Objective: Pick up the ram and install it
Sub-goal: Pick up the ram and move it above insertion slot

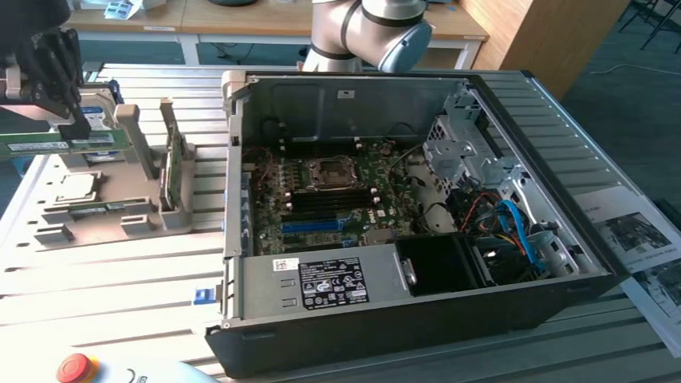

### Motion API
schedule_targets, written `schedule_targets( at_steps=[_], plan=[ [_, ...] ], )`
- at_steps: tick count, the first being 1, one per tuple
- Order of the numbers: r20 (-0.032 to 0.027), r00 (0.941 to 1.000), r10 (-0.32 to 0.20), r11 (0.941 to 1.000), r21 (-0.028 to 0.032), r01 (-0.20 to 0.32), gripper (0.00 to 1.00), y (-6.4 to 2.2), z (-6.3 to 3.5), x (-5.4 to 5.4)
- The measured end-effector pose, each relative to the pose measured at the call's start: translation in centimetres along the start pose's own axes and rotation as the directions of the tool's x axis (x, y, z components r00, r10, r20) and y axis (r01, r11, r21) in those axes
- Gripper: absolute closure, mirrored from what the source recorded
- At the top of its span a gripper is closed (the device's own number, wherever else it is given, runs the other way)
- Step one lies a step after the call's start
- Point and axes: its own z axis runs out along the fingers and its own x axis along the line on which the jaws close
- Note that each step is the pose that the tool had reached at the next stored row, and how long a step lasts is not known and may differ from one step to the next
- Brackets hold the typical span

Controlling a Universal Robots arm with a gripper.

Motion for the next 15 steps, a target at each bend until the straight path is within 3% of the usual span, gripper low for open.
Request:
schedule_targets(
  at_steps=[15],
  plan=[
    [-0.0003,1.0,0.0,1.0,-0.0009,0.0,0.88,0.02,-0.74,0.01]
  ],
)
